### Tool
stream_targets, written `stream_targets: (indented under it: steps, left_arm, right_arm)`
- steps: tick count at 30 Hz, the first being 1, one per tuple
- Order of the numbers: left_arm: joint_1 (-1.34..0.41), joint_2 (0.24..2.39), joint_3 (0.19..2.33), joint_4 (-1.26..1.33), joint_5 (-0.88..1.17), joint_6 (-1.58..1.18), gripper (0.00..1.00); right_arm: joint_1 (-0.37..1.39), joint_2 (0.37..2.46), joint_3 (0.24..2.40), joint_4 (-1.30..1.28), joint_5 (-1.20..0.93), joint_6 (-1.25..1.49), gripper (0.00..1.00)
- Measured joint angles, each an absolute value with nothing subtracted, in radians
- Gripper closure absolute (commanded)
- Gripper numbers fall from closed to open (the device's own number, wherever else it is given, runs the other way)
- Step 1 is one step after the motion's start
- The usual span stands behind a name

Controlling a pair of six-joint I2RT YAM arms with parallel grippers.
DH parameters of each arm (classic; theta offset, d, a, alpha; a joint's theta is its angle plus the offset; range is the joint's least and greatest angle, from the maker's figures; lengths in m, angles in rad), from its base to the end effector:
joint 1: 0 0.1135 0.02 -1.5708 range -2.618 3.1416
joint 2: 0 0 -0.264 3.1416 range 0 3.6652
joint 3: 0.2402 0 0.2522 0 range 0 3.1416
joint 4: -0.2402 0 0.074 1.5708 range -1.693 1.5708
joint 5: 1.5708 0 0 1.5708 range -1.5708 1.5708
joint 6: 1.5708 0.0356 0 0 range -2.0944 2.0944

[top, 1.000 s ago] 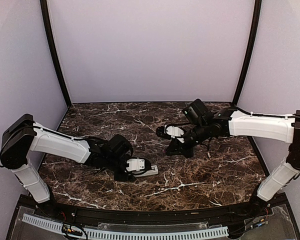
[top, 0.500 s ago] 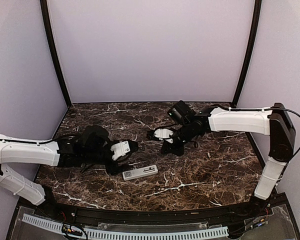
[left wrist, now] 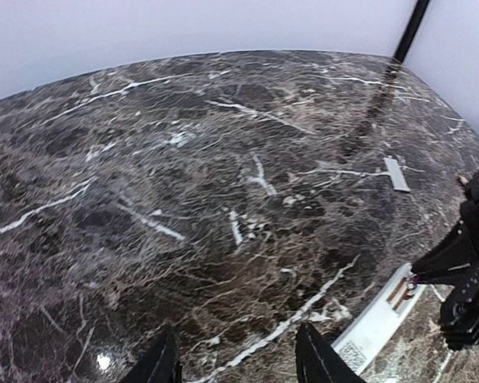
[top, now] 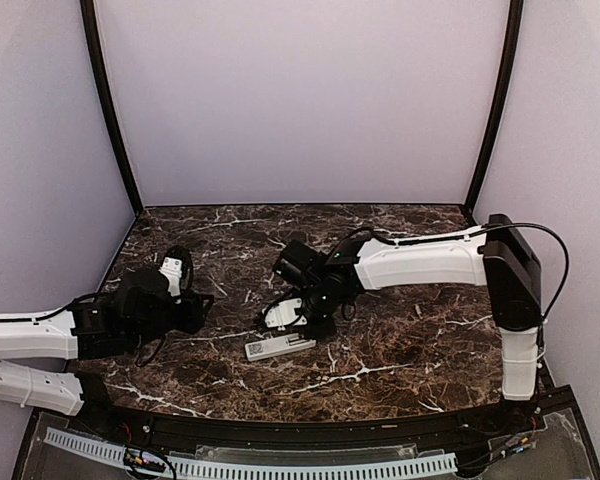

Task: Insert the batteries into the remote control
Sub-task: Place the battery in the battery compartment.

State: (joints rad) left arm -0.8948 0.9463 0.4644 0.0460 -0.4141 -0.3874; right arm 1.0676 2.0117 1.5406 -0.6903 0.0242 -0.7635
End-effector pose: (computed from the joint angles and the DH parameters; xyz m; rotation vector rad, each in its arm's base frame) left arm 0.1408 -0.1526 0.2223 0.2396 1.9773 -0.4202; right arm 0.2042 0.3691 0.1940 -2.1627 1.6707 0.0532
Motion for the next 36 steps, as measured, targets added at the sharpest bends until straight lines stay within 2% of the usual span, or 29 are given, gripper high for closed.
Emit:
stream_targets:
  steps: [5,15,30,36]
  left_arm:
    - [-0.895,0.949,0.430,0.011,-0.516,-0.473,0.52]
    - [-0.895,0.989,0.429,0.030,-0.555,-0.492,0.51]
    - [-0.895,0.987,0.403,0.059,-0.585,-0.467,0.49]
    - [-0.895,0.987,0.403,0.065,-0.585,-0.457,0.49]
  right_arm:
    - [1.107,2.081,1.586,-0.757,0.132,-0.770,1.00]
    - [1.137,2.124,1.667,-0.848,0.255,-0.767,1.00]
    - [1.152,2.178,1.728,-0.892,0.288,-0.769,1.00]
    - [1.152,2.192,1.741,-0.897,0.290,-0.770,0.95]
